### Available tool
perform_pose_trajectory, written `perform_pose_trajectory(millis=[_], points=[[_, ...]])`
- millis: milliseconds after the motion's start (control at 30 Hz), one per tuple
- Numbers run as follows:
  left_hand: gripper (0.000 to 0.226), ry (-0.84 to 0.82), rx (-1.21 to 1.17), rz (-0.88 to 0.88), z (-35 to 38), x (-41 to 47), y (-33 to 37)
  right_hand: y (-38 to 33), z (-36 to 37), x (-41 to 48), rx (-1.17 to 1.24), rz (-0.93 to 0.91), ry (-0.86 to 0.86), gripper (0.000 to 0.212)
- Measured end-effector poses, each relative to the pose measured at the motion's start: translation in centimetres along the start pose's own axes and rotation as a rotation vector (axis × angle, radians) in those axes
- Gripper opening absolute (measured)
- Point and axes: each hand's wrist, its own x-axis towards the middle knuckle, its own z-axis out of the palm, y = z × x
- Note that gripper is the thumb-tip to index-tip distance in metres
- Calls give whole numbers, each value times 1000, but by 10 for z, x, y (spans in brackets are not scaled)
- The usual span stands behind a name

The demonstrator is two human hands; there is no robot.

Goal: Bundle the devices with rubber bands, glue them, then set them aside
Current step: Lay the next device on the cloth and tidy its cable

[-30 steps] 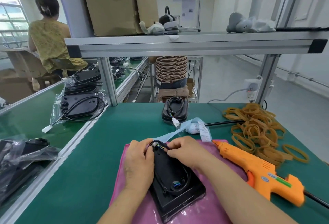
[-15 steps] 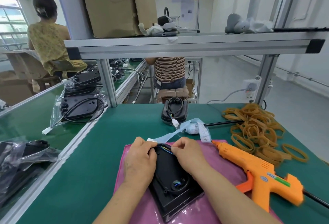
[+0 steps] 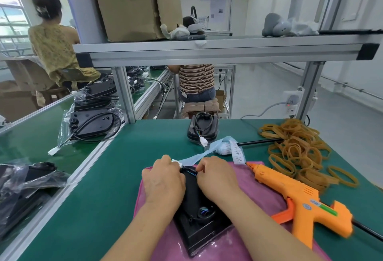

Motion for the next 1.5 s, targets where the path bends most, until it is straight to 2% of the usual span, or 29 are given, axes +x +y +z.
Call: perform_pose_trajectory(millis=[67,133,267,333,533,733,967,1133,1200,1300,1433,1500], points=[[24,9,79,59,2,-1,-1,-6,-4,-2,-138,-57,-14,20],[27,16,57,109,7,-2,-5,-6,-8,-2,-118,-40,-46,22],[26,-5,-252,160,11,-2,-15,0,-14,-1,-52,-13,-82,15],[24,-11,-318,165,10,0,-15,5,-17,1,-6,-11,-82,14],[15,24,-558,45,8,3,-17,49,-58,24,64,138,149,15],[13,-1,-608,22,10,-2,-11,81,-74,33,53,220,173,19],[13,21,-723,-54,6,-1,-13,86,-62,49,-51,217,129,18],[14,50,-781,-42,2,0,-12,77,-55,67,-107,279,-20,28],[14,57,-786,-18,0,1,-9,73,-53,73,-36,309,-42,40],[20,72,-804,13,-6,3,-3,73,-52,77,195,336,13,61],[29,77,-818,73,-13,5,8,75,-51,72,656,346,59,62],[31,55,-820,108,-16,8,17,75,-54,69,774,315,32,61]])
